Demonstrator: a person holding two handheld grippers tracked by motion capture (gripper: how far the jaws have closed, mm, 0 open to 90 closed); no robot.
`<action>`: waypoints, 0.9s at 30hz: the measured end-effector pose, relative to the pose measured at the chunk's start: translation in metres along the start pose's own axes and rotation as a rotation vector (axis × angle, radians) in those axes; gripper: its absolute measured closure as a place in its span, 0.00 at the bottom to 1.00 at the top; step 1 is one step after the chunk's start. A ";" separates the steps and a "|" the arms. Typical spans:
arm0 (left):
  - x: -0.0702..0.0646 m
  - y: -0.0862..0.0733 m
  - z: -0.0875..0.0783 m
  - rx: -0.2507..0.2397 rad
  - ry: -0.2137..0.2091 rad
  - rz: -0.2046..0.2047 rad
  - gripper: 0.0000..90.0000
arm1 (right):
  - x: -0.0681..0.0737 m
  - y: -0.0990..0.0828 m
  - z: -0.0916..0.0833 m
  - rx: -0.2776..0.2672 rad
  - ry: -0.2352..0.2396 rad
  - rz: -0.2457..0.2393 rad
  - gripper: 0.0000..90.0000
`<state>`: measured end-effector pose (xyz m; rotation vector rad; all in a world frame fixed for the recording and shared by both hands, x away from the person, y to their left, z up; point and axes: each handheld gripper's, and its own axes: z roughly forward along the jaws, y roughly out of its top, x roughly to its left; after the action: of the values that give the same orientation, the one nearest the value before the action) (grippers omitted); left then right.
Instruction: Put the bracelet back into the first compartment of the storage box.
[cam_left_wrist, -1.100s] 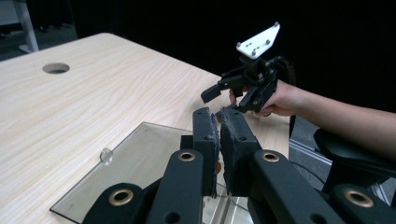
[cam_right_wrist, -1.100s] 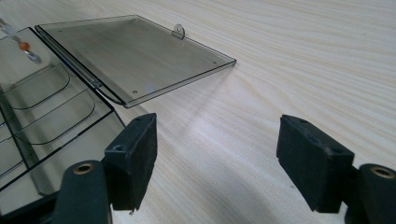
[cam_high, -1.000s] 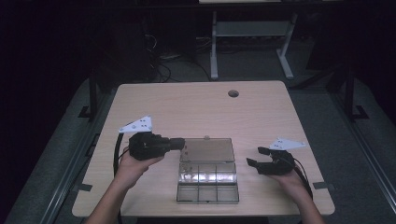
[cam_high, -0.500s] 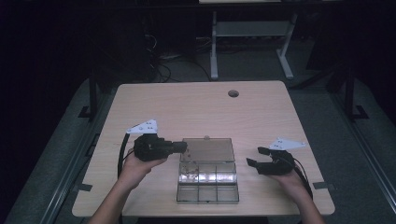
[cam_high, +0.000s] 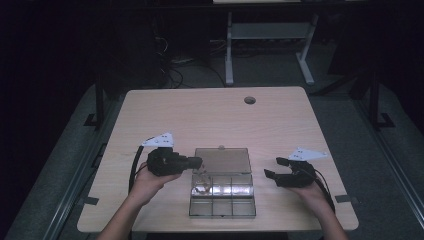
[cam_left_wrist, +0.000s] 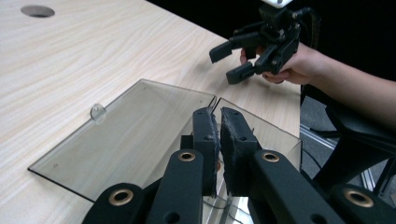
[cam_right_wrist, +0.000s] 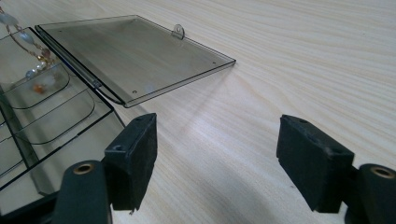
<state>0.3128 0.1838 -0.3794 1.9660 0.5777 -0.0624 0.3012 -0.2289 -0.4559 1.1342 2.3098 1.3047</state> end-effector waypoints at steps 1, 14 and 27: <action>0.000 -0.001 0.001 0.008 -0.001 -0.004 0.94 | 0.000 0.000 0.000 0.000 -0.001 0.000 0.32; 0.005 -0.015 0.013 0.084 0.001 -0.012 0.94 | 0.000 0.000 0.000 0.001 -0.003 0.001 0.32; 0.007 -0.029 0.035 0.193 0.008 -0.001 0.94 | 0.000 0.000 0.001 0.005 -0.001 -0.002 0.32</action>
<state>0.3137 0.1664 -0.4221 2.1538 0.5963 -0.1152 0.3016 -0.2283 -0.4569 1.1337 2.3140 1.2982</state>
